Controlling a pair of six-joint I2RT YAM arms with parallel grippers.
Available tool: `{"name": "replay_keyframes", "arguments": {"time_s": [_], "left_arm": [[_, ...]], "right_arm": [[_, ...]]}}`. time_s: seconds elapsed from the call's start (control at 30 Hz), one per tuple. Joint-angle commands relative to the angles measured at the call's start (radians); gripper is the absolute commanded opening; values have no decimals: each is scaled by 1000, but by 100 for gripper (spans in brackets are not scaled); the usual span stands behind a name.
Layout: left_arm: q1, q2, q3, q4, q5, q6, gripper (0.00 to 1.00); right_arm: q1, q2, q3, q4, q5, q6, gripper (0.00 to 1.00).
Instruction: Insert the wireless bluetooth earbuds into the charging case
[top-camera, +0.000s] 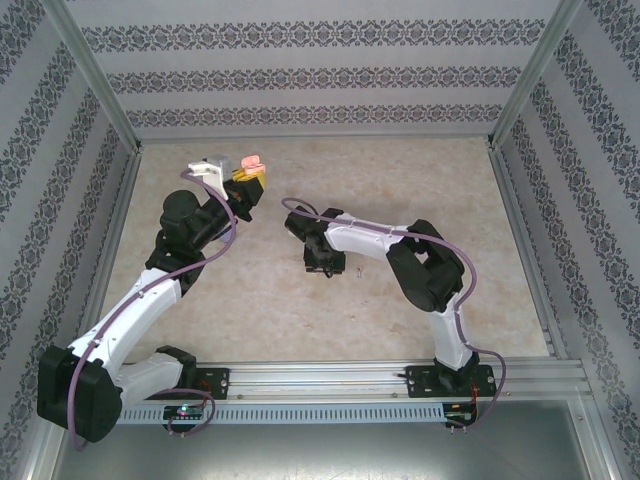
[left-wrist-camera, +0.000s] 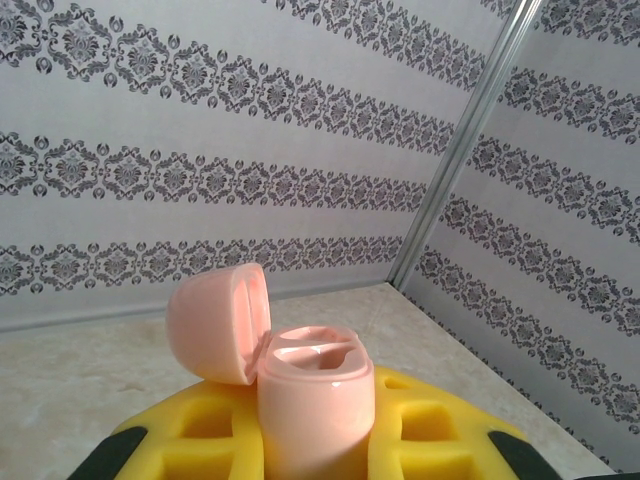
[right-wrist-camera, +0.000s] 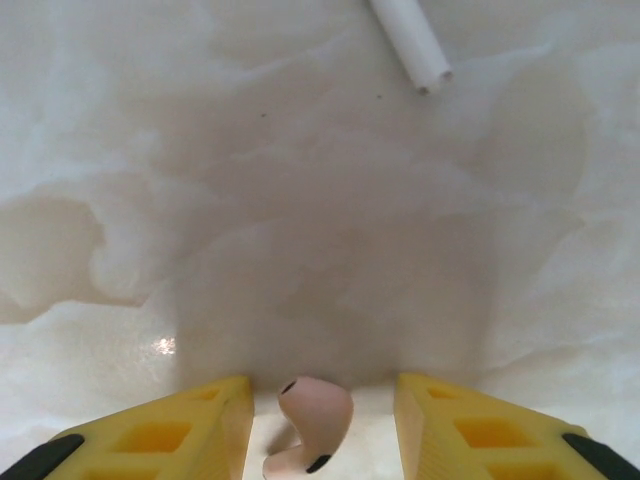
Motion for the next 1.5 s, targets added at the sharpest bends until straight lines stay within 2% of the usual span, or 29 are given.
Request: {"name": "replay_keyframes", "arguments": {"time_s": [0.0, 0.13, 0.23, 0.47, 1.0, 1.47], "left_arm": [[-14, -7, -10, 68, 6, -13, 0], [-16, -8, -14, 74, 5, -13, 0], [-18, -11, -17, 77, 6, -15, 0], [-19, -21, -26, 78, 0, -10, 0], [-19, -24, -44, 99, -3, -21, 0], [-20, -29, -45, 97, 0, -19, 0]], "right_arm": [[-4, -15, -59, 35, -30, 168, 42], [-17, -47, -123, 112, -56, 303, 39], [-17, -45, -107, 103, -51, 345, 37], [-7, -13, -38, 52, -58, 356, 35], [15, -29, -38, 45, -71, 426, 37], [-12, -19, -42, 41, -45, 440, 33]]}}
